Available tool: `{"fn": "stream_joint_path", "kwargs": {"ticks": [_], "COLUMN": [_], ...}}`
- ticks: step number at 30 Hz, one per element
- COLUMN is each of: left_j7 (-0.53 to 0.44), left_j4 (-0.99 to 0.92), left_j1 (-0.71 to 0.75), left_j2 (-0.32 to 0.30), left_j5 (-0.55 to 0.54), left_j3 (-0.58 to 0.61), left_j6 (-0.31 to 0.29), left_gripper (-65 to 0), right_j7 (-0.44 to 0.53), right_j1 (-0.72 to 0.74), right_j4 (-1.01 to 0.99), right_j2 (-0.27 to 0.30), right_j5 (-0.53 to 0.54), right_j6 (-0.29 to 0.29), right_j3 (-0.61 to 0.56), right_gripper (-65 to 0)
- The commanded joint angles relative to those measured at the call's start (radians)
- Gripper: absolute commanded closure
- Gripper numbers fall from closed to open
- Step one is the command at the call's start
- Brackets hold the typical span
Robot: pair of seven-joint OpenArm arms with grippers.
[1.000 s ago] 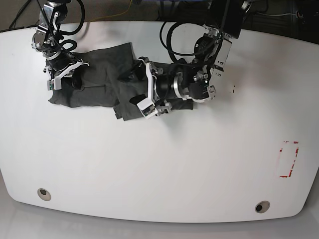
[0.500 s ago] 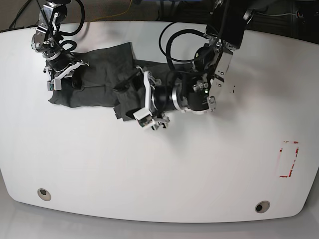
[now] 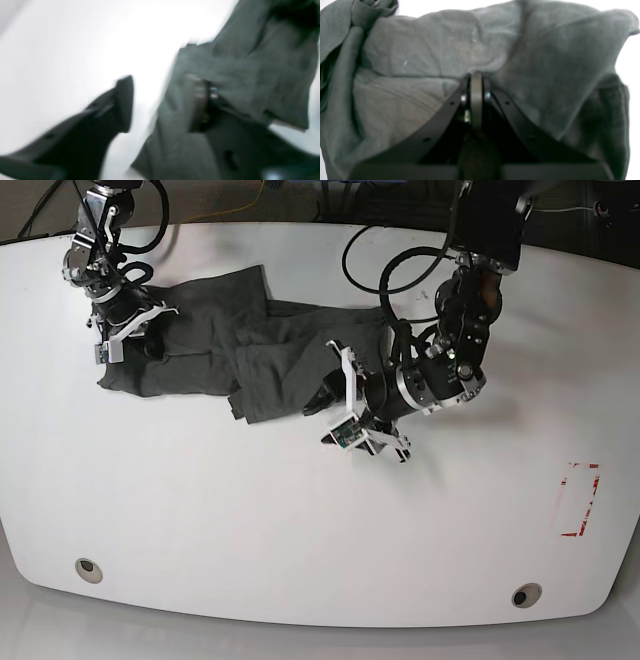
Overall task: Layout the t-shirt on the table in an organized manner, then fold the t-shirt properly
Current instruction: 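Lower the folded end onto the strip and hold it with the left gripper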
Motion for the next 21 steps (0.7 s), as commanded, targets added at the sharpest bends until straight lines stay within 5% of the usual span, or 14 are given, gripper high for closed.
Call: {"fn": "stream_joint_path", "kwargs": {"ticks": [1,7,21], "left_j7": [-0.062,-0.122,-0.125], "left_j4": [0.03,0.033,0.037], "left_j1": [0.018,0.081,0.206], "left_j2": [-0.005,-0.005,-0.022], "left_j5": [0.027,0.139,0.176], "left_j3": [-0.003,-0.003,-0.1], "left_j6": [-0.005,-0.005,-0.005], "left_gripper": [-18.7,-1.0,-2.3], "right_j7": [-0.088,-0.089,-0.089], "right_j1": [-0.006,-0.006,-0.004], "right_j4": [-0.01,-0.009,-0.009], "right_j2": [0.004,0.004,0.004], "right_j5": [-0.06,-0.06,-0.06], "right_j6": [-0.022,-0.022,-0.022], "right_j3": [-0.002,-0.002,-0.002], "right_gripper": [0.0,0.0,0.0]}}
